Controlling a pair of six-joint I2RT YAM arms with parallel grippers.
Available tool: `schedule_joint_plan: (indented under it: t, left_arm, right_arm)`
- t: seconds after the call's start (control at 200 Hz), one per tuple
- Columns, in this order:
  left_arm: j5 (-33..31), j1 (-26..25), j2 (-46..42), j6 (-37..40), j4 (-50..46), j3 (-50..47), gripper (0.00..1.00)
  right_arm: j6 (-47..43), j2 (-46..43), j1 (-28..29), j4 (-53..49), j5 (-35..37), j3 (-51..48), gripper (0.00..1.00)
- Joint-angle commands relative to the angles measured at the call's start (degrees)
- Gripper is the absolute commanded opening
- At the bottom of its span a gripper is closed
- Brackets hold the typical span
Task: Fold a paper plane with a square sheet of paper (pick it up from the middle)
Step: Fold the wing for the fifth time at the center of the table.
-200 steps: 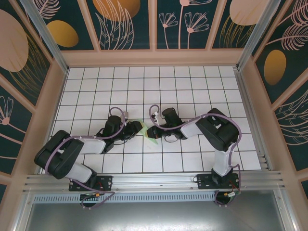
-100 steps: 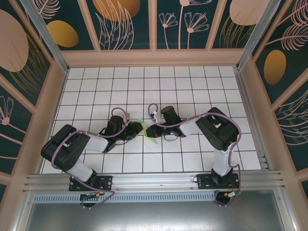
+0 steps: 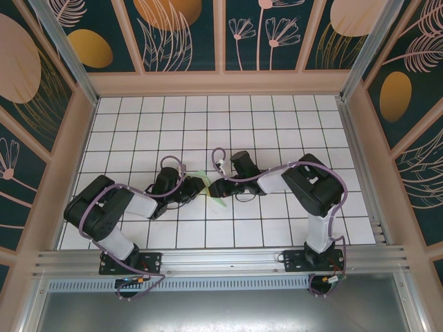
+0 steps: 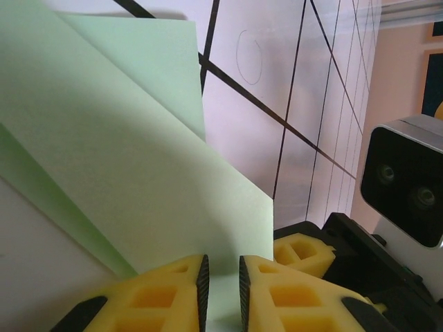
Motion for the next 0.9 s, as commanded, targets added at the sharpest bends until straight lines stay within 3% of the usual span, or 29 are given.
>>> schedule_joint_plan:
  t: [0.0,0.63,0.896]
  left_arm:
    - [-1.0,-0.3,0.7,-0.5,1.1,0.4,0.23]
    - [-0.6,-0.3,2.0,0.5,-1.5,2.6,0.21]
    - [-0.6,-0.3,2.2,0.7,-2.3,3.3,0.21]
  right_arm:
    - [-1.3,-2.1,-0.4,-3.1,0.1,0.3,0.26]
    - [-14.1,-5.4,0.8,-11.6,8.6,0.1,0.3]
    - [-16.4,-4.8,1.2,-12.3,10.7,-0.2,0.23]
